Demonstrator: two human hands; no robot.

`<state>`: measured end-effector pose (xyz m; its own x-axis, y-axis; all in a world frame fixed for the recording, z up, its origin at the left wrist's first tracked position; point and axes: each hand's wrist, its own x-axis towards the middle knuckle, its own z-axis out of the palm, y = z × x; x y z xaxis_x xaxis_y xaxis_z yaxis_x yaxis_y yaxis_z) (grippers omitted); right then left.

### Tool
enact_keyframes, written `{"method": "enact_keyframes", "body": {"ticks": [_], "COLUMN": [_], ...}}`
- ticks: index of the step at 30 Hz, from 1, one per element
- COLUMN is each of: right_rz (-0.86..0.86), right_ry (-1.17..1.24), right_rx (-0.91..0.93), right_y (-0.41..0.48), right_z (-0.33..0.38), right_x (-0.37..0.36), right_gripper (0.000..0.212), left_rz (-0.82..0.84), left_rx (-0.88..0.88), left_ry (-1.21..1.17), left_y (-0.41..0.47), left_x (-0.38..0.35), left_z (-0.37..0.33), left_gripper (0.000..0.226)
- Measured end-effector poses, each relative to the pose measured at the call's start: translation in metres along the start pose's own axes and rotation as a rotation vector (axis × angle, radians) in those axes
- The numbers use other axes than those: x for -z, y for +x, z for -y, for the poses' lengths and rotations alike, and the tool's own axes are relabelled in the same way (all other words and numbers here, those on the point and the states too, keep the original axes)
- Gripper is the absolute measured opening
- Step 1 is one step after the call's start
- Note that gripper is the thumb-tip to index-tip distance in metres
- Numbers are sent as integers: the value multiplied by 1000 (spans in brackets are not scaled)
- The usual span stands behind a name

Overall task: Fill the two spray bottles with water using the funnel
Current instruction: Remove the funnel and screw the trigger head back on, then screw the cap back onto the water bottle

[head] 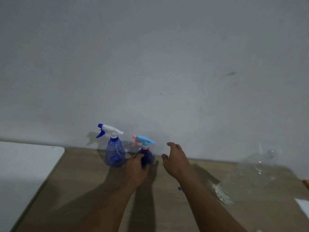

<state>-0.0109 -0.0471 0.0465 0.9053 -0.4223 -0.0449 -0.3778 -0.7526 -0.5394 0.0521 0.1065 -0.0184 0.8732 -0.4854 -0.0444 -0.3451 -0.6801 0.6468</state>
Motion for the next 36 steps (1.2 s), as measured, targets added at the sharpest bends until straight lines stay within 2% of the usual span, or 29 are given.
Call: {"method": "enact_keyframes", "body": {"ticks": [2,4,5,8,9,15,23,29,36], "right_rz": [14,30,36,28,18,-73,-115,-27,99], "right_ry": [-45,-87,-113,-151,-149,-146,-153,-144,-121], "right_rx": [-48,-99,-118,-188,-215,-333,-468,-501,-487], "right_y": [-16,-34,-44,-72,-81,-132,-172,-174,-169], "right_z": [-8,-18,-23,-42,-50,-108,-194,-257,-316], "right_x": [13,27,33,50,55,89,122,120,96], "right_gripper": [54,52,49,43,42,40,43,42,47], "left_rz": [-12,2,-1,21,31,122,220,204,172], "left_rx": [-20,-38,-63,-145,-171,-387,-484,-455,-284], "left_ry": [40,-18,-6,56,50,122,166,228,150], "left_y": [-9,-11,-13,-23,-26,-35,-47,-43,-34], "left_x": [9,10,8,8,7,-20,-89,-129,-159], "left_z": [-17,-30,-36,-67,-77,-142,-220,-247,-246], "left_gripper": [10,7,13,49,53,56,68,74,84]}}
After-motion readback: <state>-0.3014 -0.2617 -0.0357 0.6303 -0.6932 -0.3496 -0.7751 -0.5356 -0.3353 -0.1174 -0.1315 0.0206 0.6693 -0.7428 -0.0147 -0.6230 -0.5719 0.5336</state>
